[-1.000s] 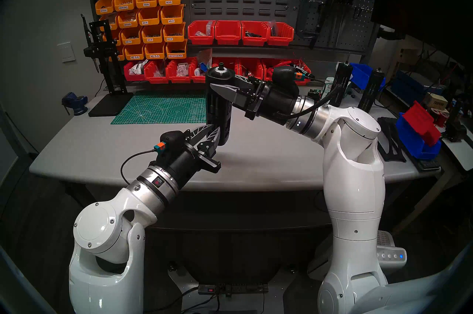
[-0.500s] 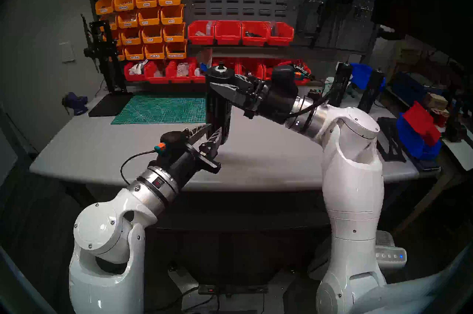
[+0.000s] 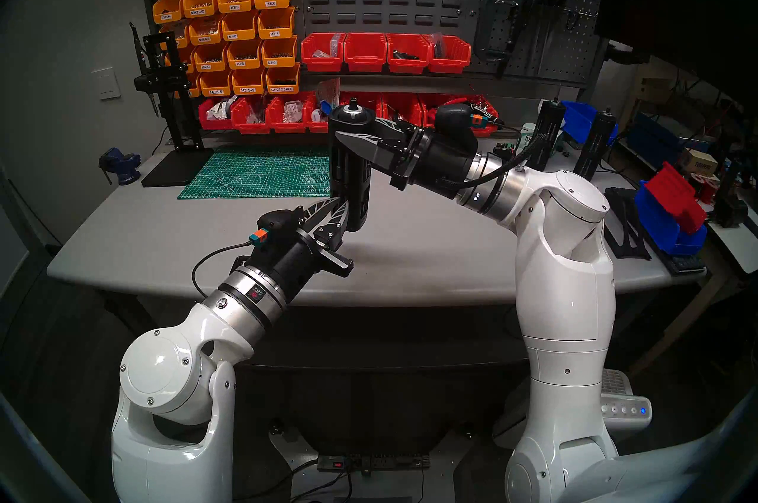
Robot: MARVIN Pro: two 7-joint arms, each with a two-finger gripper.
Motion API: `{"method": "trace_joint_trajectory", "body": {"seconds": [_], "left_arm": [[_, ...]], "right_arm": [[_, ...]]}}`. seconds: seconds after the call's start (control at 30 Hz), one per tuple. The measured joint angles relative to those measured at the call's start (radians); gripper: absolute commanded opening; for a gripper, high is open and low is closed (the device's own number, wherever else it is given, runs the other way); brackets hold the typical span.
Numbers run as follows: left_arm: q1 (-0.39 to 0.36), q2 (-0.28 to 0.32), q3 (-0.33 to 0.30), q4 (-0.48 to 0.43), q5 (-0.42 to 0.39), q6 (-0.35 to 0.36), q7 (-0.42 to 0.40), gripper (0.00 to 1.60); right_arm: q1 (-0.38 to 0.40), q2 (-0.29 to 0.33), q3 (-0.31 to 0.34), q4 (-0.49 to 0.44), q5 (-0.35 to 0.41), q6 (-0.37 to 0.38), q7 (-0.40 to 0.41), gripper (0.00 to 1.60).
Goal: Pick a screwdriver bit and insert it into the screwdriver
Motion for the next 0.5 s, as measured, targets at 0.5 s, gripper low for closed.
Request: {"method": "trace_joint_trajectory", "body": {"seconds": [0.5], "left_arm": [[0.001, -0.001, 0.001, 0.001, -0.013, -0.008, -0.013, 0.78]], "right_arm": [[0.0, -0.008, 0.009, -0.004, -0.008, -0.007, 0.002, 0.0]]}}
